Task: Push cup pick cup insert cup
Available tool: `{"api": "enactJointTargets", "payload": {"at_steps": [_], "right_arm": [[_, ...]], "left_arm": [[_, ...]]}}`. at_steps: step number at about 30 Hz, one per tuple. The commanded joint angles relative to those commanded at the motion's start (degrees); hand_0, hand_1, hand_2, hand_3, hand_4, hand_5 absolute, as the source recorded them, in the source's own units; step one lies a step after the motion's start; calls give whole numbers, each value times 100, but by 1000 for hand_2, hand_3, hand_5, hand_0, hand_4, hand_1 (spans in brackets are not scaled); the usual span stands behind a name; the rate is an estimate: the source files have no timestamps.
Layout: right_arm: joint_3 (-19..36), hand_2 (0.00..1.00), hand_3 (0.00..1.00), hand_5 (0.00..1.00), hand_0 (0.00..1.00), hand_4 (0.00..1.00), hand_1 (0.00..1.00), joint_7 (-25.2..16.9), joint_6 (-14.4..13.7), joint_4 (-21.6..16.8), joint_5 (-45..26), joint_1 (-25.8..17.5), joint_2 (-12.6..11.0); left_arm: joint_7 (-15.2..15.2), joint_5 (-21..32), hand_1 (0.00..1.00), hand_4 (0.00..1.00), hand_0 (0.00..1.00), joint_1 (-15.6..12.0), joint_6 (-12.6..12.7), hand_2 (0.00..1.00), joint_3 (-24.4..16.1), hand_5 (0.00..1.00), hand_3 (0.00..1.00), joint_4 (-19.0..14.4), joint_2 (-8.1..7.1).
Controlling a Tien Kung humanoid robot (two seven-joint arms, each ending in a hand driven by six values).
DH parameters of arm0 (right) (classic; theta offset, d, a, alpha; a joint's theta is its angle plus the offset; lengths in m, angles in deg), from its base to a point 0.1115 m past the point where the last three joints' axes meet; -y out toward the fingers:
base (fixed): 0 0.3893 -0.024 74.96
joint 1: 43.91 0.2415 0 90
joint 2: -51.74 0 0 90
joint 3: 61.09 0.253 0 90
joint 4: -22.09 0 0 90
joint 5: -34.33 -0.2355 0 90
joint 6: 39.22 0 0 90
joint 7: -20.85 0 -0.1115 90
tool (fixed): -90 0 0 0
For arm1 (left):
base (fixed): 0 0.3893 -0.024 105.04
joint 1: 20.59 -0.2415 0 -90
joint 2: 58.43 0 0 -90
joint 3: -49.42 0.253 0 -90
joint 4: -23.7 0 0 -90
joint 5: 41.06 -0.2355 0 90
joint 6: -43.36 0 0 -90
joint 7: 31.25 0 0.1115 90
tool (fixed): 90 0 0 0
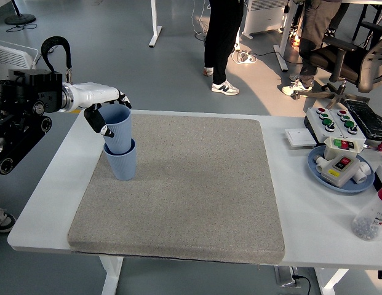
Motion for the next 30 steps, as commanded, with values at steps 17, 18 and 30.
{"api": "enactJointTargets", "payload": {"at_steps": [17,18,30], "right_arm": [[-6,557,555,812,529,133,505,-1,1,-3,-5,13,-3],[-2,557,555,812,529,133,505,1,2,-4,2,15,-3],[9,557,555,810,529,133,505,8,-2,-9,21,14,-7]], "left_arm": [[-168,53,681,823,565,-113,335,711,234,159,737,199,85],[-178,41,681,823,565,-119,372,711,250,159,737,216,89],[-135,-126,928,966,941,-165,467,990,268,343,977,260,108]]}}
